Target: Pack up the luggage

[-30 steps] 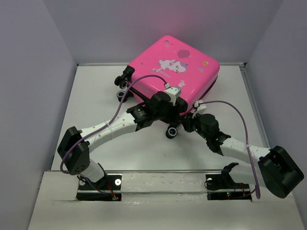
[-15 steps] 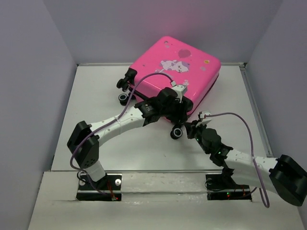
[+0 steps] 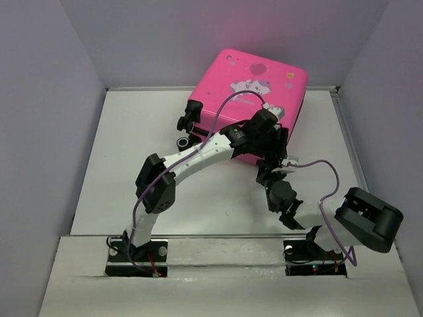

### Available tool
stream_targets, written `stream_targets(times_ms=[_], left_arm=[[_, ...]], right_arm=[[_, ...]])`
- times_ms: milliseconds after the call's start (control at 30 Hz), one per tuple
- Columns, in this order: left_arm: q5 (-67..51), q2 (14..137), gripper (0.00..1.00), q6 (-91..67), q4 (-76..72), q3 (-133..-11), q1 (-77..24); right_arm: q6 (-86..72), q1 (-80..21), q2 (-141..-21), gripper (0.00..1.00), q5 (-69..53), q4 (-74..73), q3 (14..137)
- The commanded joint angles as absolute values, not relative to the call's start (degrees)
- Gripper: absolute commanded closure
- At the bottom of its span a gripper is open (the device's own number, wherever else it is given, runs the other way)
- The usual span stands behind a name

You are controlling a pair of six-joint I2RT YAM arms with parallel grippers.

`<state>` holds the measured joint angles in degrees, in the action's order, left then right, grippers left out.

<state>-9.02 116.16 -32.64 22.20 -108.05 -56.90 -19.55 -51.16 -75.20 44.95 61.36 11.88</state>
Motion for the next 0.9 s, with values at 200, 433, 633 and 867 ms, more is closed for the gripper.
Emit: stream_targets(times_ms=[200, 433, 633, 867], left_arm=[[-2.03, 90.39, 0.01, -23.56, 4.92, -98.03, -56.61], [-0.62, 66.72, 0.01, -20.16, 15.18, -76.47, -29.23], [8.79, 68.11, 0.01, -11.96, 20.4, -67.95, -23.2], [-6.49, 75.31, 0.01, -9.05, 14.94, -68.38, -22.15]], right_arm=[[-18.1, -56.87, -78.31, 0.93, 43.15, 70.67, 14.41], [-18.28, -56.87, -79.01, 0.93, 42.71, 68.65, 15.56], [-18.54, -56.87, -78.75, 0.93, 41.75, 66.8, 16.26], [-18.02, -56.87, -78.23, 0.93, 40.52, 65.31, 16.61]])
